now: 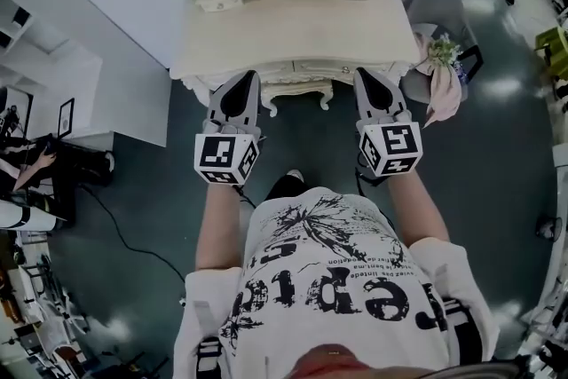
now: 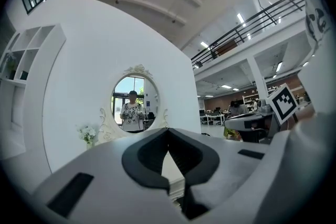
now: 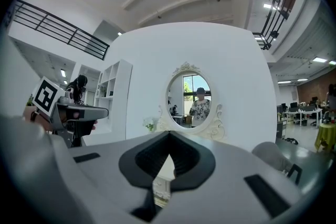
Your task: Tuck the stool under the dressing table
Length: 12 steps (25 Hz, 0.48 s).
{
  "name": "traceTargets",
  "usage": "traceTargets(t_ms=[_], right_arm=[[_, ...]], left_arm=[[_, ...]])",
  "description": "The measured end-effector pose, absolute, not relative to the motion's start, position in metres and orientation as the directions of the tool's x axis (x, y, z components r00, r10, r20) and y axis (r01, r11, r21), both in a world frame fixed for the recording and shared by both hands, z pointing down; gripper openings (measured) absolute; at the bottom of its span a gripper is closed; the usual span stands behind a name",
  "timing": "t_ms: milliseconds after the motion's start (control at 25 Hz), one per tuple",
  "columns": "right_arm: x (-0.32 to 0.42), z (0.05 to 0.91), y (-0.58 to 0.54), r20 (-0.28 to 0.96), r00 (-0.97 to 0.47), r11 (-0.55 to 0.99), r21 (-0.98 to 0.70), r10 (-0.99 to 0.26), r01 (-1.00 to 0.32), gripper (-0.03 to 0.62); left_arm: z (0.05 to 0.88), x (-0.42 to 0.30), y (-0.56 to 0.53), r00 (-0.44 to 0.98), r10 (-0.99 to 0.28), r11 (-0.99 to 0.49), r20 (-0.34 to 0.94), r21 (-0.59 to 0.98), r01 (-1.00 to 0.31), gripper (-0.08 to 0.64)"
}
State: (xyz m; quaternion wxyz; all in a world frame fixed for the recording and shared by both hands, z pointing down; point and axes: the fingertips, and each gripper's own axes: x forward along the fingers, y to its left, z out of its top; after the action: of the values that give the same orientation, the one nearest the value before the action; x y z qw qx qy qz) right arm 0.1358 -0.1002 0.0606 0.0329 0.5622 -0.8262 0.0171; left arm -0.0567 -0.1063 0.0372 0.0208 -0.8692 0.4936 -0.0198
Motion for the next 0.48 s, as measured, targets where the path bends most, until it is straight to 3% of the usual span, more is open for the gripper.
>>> traceTargets(t_ms=[480], right_arm=[[0.129, 0.068, -0.11, 0.088, -0.37, 0.372, 0.003, -0.925, -0.928, 0.017]], left_arm=[[0.051, -0.049, -0.117, 0.531, -0.847, -0.532, 0.04, -0.036, -0.846, 0.02]])
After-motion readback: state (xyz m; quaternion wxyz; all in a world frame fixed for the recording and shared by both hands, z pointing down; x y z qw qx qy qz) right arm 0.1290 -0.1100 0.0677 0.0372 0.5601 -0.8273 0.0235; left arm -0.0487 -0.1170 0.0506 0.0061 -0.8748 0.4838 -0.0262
